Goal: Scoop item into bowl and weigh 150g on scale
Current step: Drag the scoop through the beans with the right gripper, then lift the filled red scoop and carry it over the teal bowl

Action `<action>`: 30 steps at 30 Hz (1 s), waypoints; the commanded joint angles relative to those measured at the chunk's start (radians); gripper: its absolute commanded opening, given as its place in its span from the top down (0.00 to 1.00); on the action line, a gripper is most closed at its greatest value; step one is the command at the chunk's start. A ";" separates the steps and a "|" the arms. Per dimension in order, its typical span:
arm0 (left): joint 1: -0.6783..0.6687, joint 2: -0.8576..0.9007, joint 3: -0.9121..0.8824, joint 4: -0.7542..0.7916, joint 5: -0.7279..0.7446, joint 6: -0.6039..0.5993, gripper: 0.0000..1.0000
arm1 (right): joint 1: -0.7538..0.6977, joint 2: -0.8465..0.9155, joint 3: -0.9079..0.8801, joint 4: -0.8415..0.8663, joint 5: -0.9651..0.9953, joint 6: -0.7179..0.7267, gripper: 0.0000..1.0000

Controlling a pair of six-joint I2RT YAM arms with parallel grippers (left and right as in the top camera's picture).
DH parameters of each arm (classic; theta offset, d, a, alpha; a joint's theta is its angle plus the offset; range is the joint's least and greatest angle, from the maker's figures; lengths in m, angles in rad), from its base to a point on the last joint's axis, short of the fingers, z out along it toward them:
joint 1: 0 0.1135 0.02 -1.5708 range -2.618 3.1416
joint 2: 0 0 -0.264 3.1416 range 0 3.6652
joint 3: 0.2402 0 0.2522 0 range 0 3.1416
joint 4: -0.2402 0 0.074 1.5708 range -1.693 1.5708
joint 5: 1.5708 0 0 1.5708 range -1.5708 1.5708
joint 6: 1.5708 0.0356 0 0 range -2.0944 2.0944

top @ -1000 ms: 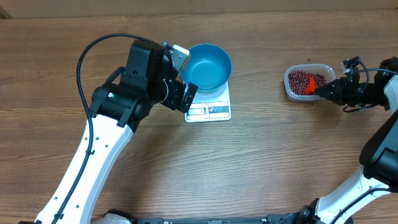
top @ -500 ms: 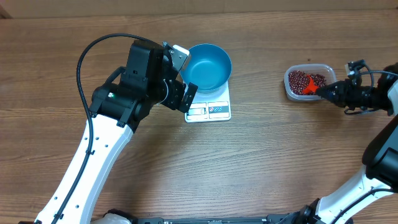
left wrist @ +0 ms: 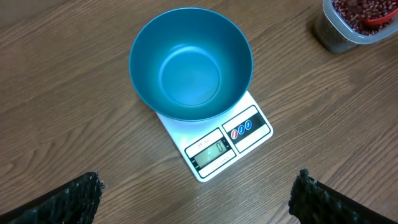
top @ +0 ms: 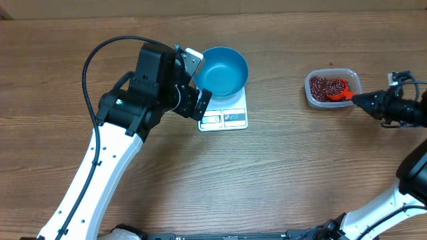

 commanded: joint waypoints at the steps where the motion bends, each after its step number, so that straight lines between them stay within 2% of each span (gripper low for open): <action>1: 0.006 -0.003 0.010 0.001 0.014 0.019 0.00 | -0.021 0.008 -0.006 -0.012 -0.074 -0.024 0.96; 16: 0.006 -0.003 0.010 0.002 0.015 0.019 0.00 | -0.121 0.008 -0.006 -0.146 -0.243 -0.121 0.96; 25: 0.006 -0.003 0.010 0.001 0.014 0.019 0.00 | -0.121 0.008 -0.006 -0.285 -0.373 -0.300 0.96; 30: 0.006 -0.003 0.010 0.002 0.015 0.019 0.00 | -0.116 0.008 -0.006 -0.346 -0.413 -0.323 0.96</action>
